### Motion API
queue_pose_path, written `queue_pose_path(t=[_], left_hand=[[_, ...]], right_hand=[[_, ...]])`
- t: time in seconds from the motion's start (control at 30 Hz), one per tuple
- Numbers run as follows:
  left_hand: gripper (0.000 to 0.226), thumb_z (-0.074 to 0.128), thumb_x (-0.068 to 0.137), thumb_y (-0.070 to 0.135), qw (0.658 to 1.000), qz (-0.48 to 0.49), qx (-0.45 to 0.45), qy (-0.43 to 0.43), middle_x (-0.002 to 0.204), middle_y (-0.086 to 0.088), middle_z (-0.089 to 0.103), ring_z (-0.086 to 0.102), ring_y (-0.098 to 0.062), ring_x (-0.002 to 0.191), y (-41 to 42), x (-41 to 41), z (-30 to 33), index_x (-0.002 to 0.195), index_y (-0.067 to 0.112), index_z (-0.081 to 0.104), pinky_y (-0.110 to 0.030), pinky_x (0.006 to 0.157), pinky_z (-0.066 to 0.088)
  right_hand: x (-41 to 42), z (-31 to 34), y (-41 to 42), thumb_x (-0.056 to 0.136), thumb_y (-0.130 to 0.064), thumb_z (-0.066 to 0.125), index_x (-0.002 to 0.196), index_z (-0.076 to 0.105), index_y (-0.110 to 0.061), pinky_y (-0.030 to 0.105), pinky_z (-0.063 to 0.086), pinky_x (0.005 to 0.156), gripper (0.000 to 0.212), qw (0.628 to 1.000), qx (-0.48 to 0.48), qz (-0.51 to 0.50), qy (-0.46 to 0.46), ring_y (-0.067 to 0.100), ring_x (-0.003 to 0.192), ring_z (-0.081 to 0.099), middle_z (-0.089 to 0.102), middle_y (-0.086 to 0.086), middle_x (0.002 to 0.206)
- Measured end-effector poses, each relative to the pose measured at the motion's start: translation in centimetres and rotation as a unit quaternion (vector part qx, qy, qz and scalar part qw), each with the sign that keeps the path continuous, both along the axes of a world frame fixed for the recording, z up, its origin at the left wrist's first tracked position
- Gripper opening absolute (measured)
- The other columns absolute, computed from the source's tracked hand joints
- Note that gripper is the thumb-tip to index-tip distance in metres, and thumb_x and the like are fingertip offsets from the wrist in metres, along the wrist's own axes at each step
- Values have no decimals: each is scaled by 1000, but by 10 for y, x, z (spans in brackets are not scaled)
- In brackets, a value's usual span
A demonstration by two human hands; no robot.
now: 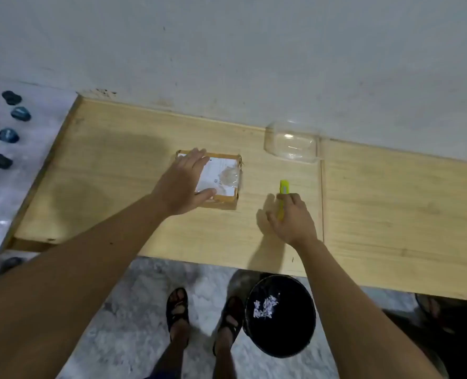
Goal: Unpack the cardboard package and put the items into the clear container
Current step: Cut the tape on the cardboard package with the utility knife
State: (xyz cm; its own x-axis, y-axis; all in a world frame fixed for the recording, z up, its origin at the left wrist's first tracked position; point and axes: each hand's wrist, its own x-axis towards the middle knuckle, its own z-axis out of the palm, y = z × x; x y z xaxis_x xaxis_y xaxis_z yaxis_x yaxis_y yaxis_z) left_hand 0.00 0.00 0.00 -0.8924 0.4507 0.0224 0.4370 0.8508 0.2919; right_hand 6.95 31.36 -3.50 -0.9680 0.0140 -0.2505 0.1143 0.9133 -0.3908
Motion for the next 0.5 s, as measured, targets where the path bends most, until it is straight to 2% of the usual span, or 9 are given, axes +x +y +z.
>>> queue_pose_path(t=[0.13,0.23,0.3,0.37,0.43,0.5], left_hand=[[84,68,91,54,1000,-5,-24,-16,162,-18,41,33,-34,155,6,-5,-4,150,-1,45,-53,124,30],[87,64,92,58,999,-3,-33,-21,165,-15,37,29,-31,157,8,-8,-8,153,1,41,-53,126,26],[89,65,93,57,999,-1,-21,-27,167,-15,34,26,-29,158,8,-7,-8,155,1,38,-51,127,24],[89,65,93,57,999,0,-15,-28,168,-15,33,27,-29,158,8,-7,-9,156,1,37,-51,128,24],[89,65,92,58,1000,-3,-12,-25,167,-15,34,28,-30,158,8,-7,-8,156,2,37,-51,127,25],[90,63,92,60,1000,-5,-9,-25,167,-15,34,28,-30,157,7,-8,-8,156,2,37,-51,127,25]], right_hand=[[2,-15,-2,93,-14,64,141,54,-4,49,51,96,50,1000,5,-28,-7,45,120,51,42,20,143],[-2,-23,-1,90,-3,61,142,54,-6,50,54,93,52,999,-13,-46,-2,48,113,55,38,21,145],[-6,-21,-4,87,1,59,147,47,-11,46,55,89,62,995,-60,-81,-8,45,103,60,35,19,143],[-9,-19,-10,88,1,58,156,32,-15,42,52,86,75,985,-115,-126,-25,39,93,59,37,16,137],[-11,-19,-16,90,-4,60,161,19,-15,40,49,91,82,973,-160,-163,-36,34,103,60,48,12,136],[-13,-21,-21,93,-10,61,160,20,-8,35,46,93,79,964,-189,-181,-45,33,116,62,61,11,133]])
